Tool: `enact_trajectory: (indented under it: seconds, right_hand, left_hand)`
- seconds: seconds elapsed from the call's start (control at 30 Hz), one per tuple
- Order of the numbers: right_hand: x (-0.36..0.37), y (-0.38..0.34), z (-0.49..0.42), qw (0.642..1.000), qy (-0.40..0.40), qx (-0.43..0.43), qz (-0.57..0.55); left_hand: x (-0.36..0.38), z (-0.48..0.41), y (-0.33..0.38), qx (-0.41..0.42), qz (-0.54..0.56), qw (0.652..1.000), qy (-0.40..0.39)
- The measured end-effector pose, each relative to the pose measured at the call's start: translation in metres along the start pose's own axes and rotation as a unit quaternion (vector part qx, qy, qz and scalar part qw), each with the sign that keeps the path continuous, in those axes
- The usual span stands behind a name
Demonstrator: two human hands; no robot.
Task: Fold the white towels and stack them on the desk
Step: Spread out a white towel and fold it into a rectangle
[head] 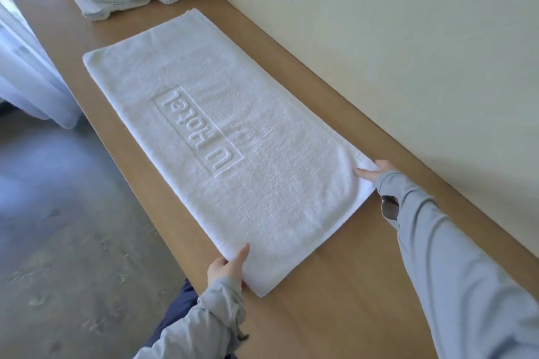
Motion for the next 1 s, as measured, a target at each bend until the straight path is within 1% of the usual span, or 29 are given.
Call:
enact_trajectory:
  seconds: [0.07, 0.17, 0.27, 0.33, 0.4, 0.47, 0.53, 0.63, 0.7, 0.77, 0.83, 0.9, 0.93, 0.97, 1.0]
  right_hand:
    - [-0.004, 0.004, -0.002, 1.000, -0.014, 0.018, -0.017]
    - [-0.012, 0.007, -0.002, 0.999, -0.013, 0.009, -0.045]
    - [-0.018, 0.004, 0.002, 0.996, -0.010, -0.025, -0.086]
    - [-0.021, -0.001, 0.007, 0.990, 0.002, -0.067, -0.126]
    - [-0.025, -0.012, 0.018, 0.979, 0.015, -0.120, -0.166]
    - [-0.034, -0.030, 0.028, 0.967, 0.043, -0.160, -0.195]
    - [-0.042, -0.055, 0.039, 0.961, 0.055, -0.190, -0.194]
    - [-0.049, -0.091, 0.050, 0.953, 0.027, -0.211, -0.217]
    - [-0.049, -0.117, 0.057, 0.931, -0.008, -0.235, -0.280]
    - [-0.047, -0.150, 0.063, 0.894, -0.049, -0.261, -0.361]
    - [-0.045, -0.185, 0.069, 0.851, -0.086, -0.291, -0.428]
    - [-0.043, -0.221, 0.072, 0.820, -0.106, -0.330, -0.455]
    - [-0.042, -0.238, 0.072, 0.811, -0.115, -0.351, -0.454]
    - [-0.041, -0.254, 0.072, 0.814, -0.113, -0.367, -0.436]
    - [-0.038, -0.271, 0.073, 0.827, -0.106, -0.375, -0.405]
  left_hand:
    - [0.001, 0.002, -0.005, -0.009, 0.016, 1.000, -0.015]
    - [-0.002, 0.007, -0.006, 0.010, 0.024, 1.000, -0.016]
    - [-0.004, 0.014, -0.001, 0.036, 0.047, 0.998, -0.028]
    - [-0.005, 0.020, 0.006, 0.055, 0.059, 0.996, -0.029]
    - [-0.009, 0.031, 0.020, 0.092, 0.064, 0.994, -0.016]
    - [-0.016, 0.042, 0.041, 0.148, 0.046, 0.988, -0.010]
    - [-0.024, 0.052, 0.064, 0.205, 0.036, 0.978, -0.019]
    - [-0.037, 0.061, 0.097, 0.247, 0.072, 0.965, -0.047]
    - [-0.044, 0.063, 0.120, 0.258, 0.127, 0.954, -0.088]
    - [-0.051, 0.064, 0.147, 0.273, 0.153, 0.941, -0.131]
    - [-0.062, 0.062, 0.176, 0.298, 0.157, 0.926, -0.169]
    - [-0.077, 0.056, 0.205, 0.334, 0.130, 0.912, -0.198]
    - [-0.085, 0.051, 0.219, 0.354, 0.100, 0.908, -0.201]
    - [-0.094, 0.045, 0.233, 0.371, 0.066, 0.905, -0.198]
    - [-0.102, 0.038, 0.247, 0.380, 0.034, 0.905, -0.190]
Point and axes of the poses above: each hand's wrist, its own z-axis away from the middle knuckle, its own x-axis out of the palm, y = z × x, the point moved 5 cm from there along -z, towards the middle knuckle, and after that the axes turned 9 degrees about -y, right-handed, at the moved point
